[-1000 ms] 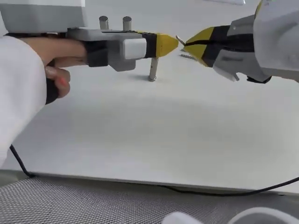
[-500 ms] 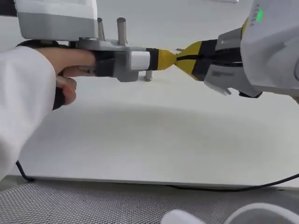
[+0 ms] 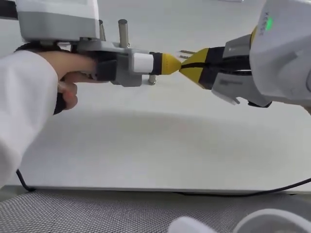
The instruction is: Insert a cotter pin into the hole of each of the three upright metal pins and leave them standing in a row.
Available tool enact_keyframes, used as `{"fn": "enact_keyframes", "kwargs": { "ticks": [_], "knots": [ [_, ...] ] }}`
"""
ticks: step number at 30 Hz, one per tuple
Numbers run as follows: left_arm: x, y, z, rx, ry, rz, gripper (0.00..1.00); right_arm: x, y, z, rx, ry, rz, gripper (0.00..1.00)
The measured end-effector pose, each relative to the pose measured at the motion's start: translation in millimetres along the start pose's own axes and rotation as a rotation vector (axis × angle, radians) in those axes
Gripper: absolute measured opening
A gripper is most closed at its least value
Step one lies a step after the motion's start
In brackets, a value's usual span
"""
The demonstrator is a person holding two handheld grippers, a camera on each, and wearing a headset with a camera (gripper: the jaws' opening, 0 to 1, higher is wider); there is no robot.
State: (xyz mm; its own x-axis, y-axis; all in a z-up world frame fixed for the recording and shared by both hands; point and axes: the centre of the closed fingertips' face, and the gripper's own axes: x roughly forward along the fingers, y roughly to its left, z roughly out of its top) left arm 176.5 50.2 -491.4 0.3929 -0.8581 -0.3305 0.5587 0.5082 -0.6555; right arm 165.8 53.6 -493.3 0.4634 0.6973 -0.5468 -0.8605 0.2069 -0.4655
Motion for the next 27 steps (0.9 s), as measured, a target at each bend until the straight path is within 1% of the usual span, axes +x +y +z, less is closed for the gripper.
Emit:
{"fn": "enact_keyframes", "kwargs": {
  "ticks": [3,4,6,7,11,12,13,14,15,16,18,19,20,21,22,23,24,25,26,27],
  "knots": [
    [-0.6,0.0,-2.9,-0.007,0.016,-0.004,0.00,-0.1,2.0,-0.5,0.000,-0.005,0.017,0.00],
    [-0.8,-0.3,-2.0,-0.005,0.010,-0.003,0.00,-0.5,1.8,0.0,0.001,-0.011,0.008,0.00],
    [-1.4,-1.3,-1.8,0.025,0.010,-0.003,0.00,-0.8,1.0,0.7,-0.023,-0.013,-0.001,0.00],
    [-1.5,-1.3,-2.1,0.034,0.011,-0.001,0.00,-0.2,0.9,-0.2,-0.026,-0.010,0.003,0.00],
    [-2.0,-0.7,-6.2,0.057,0.025,0.004,0.00,0.7,0.4,-3.8,-0.038,0.018,0.009,0.00],
    [-2.8,-0.3,-6.8,0.064,0.027,0.005,0.00,0.4,-0.1,-4.5,-0.035,0.021,0.006,0.01],
    [-3.3,-0.1,-7.2,0.066,0.028,0.006,0.00,0.2,-2.0,-6.2,-0.025,0.019,0.002,0.04],
    [-4.4,0.8,-8.1,0.074,0.032,0.008,0.00,-0.4,-3.7,-6.7,-0.004,0.012,-0.002,0.10],
    [-5.3,1.4,-8.5,0.086,0.034,0.011,0.00,-0.9,-4.9,-6.2,0.032,-0.002,-0.002,0.14],
    [-6.9,2.4,-9.4,0.118,0.037,0.013,0.00,-1.4,-4.6,-7.4,0.095,-0.012,0.007,0.17],
    [-9.2,-0.6,-10.7,0.155,0.042,-0.007,0.00,0.0,-5.1,-13.6,0.179,-0.025,0.033,0.16],
    [-10.2,-2.0,-10.9,0.169,0.042,-0.013,0.00,-0.6,-4.7,-15.7,0.237,-0.036,0.052,0.17],
    [-11.1,-2.6,-10.4,0.188,0.041,-0.020,0.00,-1.7,-4.7,-17.3,0.272,-0.041,0.061,0.17],
    [-12.6,-4.5,-9.2,0.224,0.035,-0.033,0.00,-3.2,-5.4,-17.3,0.330,-0.064,0.073,0.18],
    [-13.7,-5.3,-8.4,0.242,0.031,-0.038,0.00,-4.3,-3.8,-17.5,0.369,-0.077,0.098,0.19],
    [-15.6,-6.2,-7.4,0.253,0.025,-0.041,0.00,-6.5,-2.5,-17.8,0.439,-0.098,0.125,0.20],
    [-16.5,-6.8,-6.9,0.263,0.023,-0.046,0.00,-7.5,-1.7,-18.2,0.467,-0.110,0.143,0.22],
    [-17.9,-7.7,-6.0,0.273,0.018,-0.054,0.00,-9.0,3.4,-20.8,0.516,-0.111,0.194,0.24],
    [-18.4,-8.2,-5.9,0.279,0.017,-0.059,0.00,-9.7,5.5,-21.8,0.530,-0.110,0.213,0.26],
    [-19.4,-10.6,-6.3,0.331,0.019,-0.079,0.00,-11.6,10.0,-25.0,0.551,-0.099,0.246,0.26]
  ]
}}
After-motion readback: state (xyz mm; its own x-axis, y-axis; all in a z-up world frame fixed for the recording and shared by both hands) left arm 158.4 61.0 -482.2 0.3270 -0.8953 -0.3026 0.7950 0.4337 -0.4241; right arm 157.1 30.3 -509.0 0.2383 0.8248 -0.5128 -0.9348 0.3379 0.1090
